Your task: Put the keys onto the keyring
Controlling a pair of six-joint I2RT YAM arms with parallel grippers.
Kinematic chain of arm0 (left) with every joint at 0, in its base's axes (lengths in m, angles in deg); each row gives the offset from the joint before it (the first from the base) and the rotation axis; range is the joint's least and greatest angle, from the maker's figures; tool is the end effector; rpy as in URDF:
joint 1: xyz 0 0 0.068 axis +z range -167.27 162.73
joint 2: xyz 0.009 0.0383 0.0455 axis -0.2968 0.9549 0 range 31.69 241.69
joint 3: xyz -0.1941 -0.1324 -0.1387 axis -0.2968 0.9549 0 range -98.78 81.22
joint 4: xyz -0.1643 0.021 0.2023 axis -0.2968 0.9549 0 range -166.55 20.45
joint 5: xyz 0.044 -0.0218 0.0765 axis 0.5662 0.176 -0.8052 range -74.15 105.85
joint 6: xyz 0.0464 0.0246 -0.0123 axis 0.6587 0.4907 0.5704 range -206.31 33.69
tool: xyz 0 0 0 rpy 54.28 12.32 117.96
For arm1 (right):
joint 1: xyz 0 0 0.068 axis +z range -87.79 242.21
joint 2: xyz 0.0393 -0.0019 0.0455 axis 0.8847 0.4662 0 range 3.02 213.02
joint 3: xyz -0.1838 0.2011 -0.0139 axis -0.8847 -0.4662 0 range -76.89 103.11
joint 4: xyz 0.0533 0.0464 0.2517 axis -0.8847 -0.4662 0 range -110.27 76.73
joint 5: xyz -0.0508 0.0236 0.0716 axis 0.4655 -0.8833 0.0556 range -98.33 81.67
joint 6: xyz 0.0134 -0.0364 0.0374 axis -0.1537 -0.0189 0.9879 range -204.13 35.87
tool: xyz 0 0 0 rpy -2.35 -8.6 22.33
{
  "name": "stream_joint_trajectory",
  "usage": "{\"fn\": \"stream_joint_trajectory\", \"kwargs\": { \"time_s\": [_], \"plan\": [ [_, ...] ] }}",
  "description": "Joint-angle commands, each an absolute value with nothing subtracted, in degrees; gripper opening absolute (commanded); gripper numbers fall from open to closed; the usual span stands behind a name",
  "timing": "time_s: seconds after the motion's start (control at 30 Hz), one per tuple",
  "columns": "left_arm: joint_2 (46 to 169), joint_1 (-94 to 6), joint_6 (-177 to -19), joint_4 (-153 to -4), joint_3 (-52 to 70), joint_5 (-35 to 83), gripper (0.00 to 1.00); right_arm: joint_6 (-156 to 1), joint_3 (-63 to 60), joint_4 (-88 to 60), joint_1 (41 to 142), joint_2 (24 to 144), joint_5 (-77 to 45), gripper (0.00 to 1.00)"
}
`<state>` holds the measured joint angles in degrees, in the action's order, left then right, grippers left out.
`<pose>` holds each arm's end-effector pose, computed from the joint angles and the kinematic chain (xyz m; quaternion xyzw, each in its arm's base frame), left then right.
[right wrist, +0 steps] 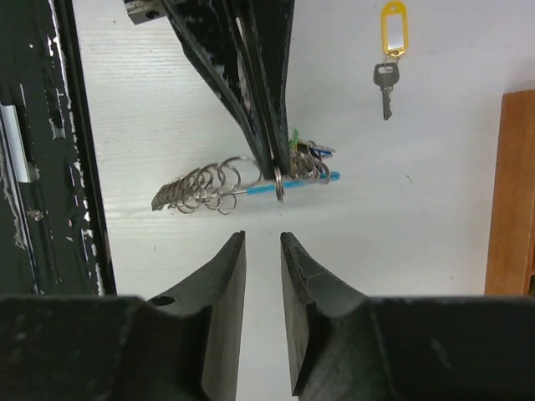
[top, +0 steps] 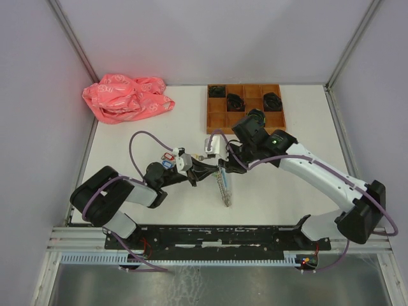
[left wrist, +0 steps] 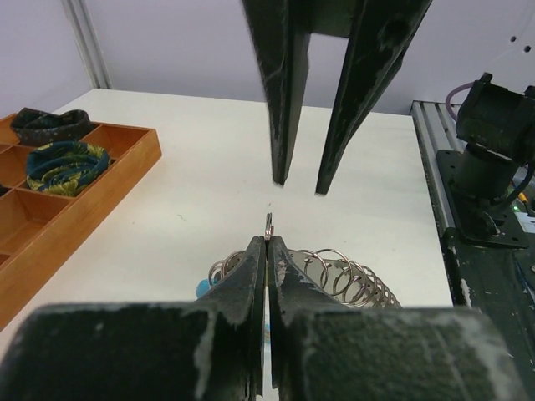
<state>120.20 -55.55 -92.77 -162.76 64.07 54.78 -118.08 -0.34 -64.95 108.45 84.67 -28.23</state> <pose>0.1797 -0.1703 0.1906 0.4116 0.4805 -0.4723 0.6137 0.1918 0.2177 0.3229 -0.6457 0.6902 0.1949 0.2622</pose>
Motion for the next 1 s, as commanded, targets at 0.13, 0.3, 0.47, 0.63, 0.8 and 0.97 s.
{"fn": "stream_joint_trajectory", "kwargs": {
  "time_s": [0.13,0.3,0.47,0.63,0.8,0.97],
  "plan": [
    [119.15,-55.67,-95.69,-175.61,65.66,51.06,0.03,-110.07,-20.04,-37.03,101.78,66.60,-41.17,0.35],
    [118.78,-55.72,-95.97,-175.66,65.49,51.33,0.03,-105.68,-31.06,-20.78,98.76,61.04,-42.93,0.34],
    [117.70,-55.70,-96.31,-175.63,65.25,51.78,0.03,-101.68,-36.89,-9.85,96.75,61.91,-46.77,0.35],
    [117.08,-55.68,-96.33,-175.58,65.31,52.13,0.03,-98.64,-40.75,-1.34,96.14,64.22,-48.97,0.33],
    [117.35,-55.67,-96.66,-175.61,64.98,52.80,0.03,-96.63,-41.70,4.18,95.88,67.36,-51.71,0.32],
    [117.20,-55.68,-96.60,-175.62,65.09,52.94,0.03,-95.82,-41.49,5.75,95.81,69.35,-53.60,0.32]
  ]
}}
